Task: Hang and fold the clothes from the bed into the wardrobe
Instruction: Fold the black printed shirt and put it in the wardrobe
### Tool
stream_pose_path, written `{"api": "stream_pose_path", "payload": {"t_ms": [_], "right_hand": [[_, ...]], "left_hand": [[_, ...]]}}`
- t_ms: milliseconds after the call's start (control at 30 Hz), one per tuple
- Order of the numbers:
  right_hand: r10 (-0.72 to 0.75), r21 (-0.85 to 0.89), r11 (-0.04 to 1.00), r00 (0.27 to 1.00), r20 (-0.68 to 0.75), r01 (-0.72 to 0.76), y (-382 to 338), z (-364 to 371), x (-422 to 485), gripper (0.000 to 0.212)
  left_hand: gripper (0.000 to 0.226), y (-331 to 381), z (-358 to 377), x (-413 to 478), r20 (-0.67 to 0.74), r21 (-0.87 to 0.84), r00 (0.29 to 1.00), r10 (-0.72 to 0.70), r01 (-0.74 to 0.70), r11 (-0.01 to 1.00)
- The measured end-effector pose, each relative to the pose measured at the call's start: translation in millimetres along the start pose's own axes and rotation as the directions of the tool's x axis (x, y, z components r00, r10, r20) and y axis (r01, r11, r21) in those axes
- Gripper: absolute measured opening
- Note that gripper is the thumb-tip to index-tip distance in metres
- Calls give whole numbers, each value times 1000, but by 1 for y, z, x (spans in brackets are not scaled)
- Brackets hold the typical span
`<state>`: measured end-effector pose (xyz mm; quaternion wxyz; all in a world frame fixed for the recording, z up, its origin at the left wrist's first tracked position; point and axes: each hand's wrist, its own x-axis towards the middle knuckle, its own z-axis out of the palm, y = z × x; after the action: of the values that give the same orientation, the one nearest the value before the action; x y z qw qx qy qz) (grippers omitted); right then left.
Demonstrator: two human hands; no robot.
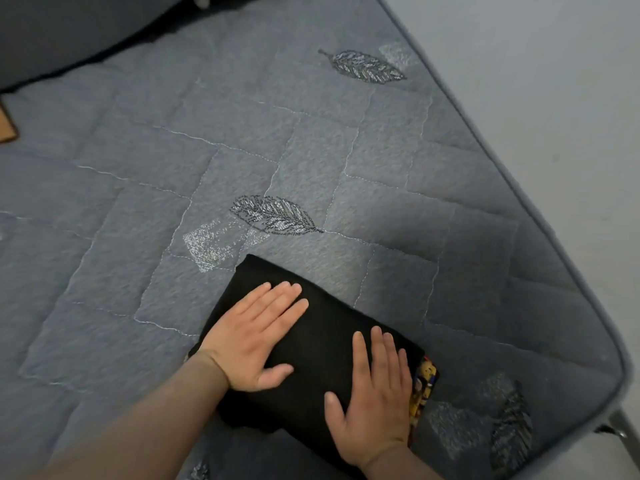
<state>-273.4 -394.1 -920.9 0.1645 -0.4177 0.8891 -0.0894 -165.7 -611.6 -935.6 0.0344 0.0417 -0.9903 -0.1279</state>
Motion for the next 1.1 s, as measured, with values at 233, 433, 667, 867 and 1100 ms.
{"api": "stream_pose_path", "payload": {"t_ms": [233, 433, 667, 867, 1100], "right_hand": [[96, 83, 992, 995, 1, -96, -6, -11, -14, 77], [706, 445, 561, 684, 183, -698, -5, -48, -29, 106], [264, 553, -185, 501, 824, -812, 10, -109, -39, 65], [-64, 561, -60, 564, 824, -826, -57, -179, -59, 59], [-491, 672, 356, 482, 726, -649, -201, -306, -110, 111]], "left_hand": [[97, 26, -20, -2, -43, -207, 399, -916, 893, 399], [43, 31, -60, -26, 463, -623, 251, -850, 774, -110], [31, 76, -137, -82, 738, -667, 286, -612, 450, -594], [54, 137, -231, -172, 671, -741, 190, -717, 204, -639], [65, 253, -372, -307, 544, -824, -39, -838, -212, -525]]}}
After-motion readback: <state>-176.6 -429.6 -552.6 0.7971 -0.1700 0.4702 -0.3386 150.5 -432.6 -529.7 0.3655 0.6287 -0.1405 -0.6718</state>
